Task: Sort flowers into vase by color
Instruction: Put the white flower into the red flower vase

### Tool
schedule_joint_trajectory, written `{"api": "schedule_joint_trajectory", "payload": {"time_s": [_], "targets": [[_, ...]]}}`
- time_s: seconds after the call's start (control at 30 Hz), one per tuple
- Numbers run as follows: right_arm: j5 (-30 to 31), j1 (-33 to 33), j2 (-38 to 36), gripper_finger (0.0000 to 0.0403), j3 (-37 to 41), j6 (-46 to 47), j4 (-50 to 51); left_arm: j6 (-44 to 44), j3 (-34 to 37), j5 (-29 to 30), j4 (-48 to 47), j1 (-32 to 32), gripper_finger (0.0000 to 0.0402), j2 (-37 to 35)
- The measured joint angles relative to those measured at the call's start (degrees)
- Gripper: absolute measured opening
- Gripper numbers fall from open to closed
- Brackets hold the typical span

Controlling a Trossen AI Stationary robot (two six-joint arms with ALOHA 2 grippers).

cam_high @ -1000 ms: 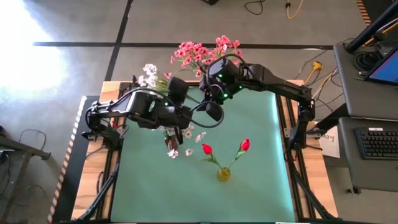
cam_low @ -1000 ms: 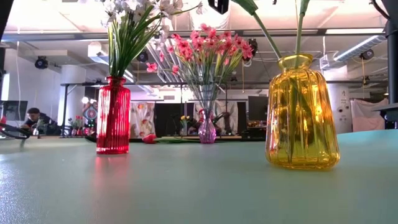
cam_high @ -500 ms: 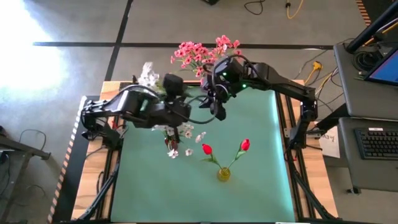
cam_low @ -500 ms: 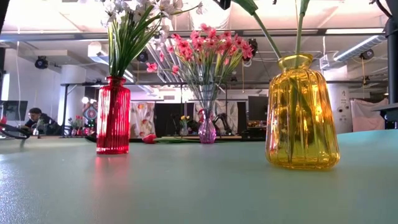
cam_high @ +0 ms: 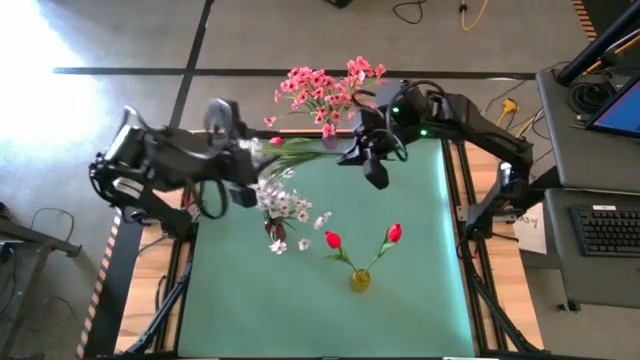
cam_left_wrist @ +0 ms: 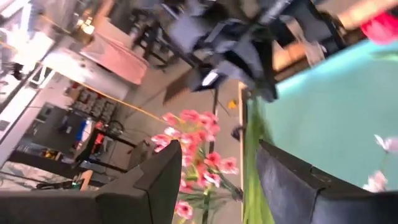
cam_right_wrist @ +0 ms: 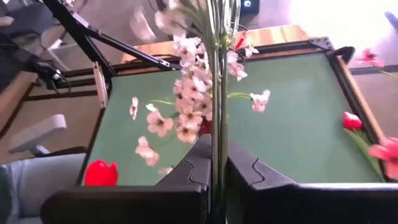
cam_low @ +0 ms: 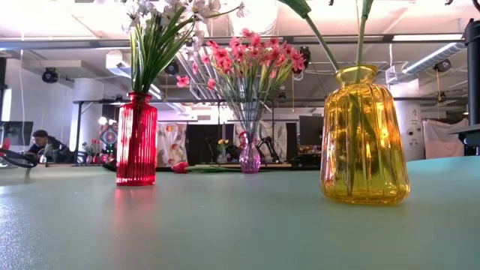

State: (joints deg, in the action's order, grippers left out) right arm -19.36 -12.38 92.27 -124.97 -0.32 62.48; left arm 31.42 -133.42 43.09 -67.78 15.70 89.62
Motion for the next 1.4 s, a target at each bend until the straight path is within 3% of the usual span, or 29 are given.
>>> {"api": "schedule_joint_trajectory", "payload": {"time_s": [0.2, 0.43, 0.67, 0.87, 1.13, 1.4], "targets": [[5.8, 0.0, -4.2, 0.0012, 1.5, -1.9, 1.6, -3.3, 0.0, -0.2, 4.6, 0.0, 0.0187, -4.8], [5.9, 0.1, -13.0, 0.0012, 11.5, -2.5, -8.3, -15.3, 0.1, -4.1, 2.4, 0.1, 0.0186, -10.4], [3.8, 0.1, -24.7, 0.0012, 29.7, -1.0, -29.6, -23.1, 2.2, -9.6, 0.4, 0.1, 0.0185, -13.9], [-1.8, 0.1, -30.8, 0.0012, 44.5, 2.4, -53.4, -29.4, 14.5, -9.8, 3.7, 0.1, 0.0185, -16.6], [-3.6, 0.5, -30.7, 0.0012, 56.1, 6.5, -77.1, -25.5, 39.9, -12.5, 28.5, 1.0, 0.0185, -20.3], [-3.4, 3.4, -28.6, 0.0012, 60.2, 7.2, -87.5, -12.9, 60.6, -12.8, 72.6, 1.0, 0.0184, -20.9]]}}
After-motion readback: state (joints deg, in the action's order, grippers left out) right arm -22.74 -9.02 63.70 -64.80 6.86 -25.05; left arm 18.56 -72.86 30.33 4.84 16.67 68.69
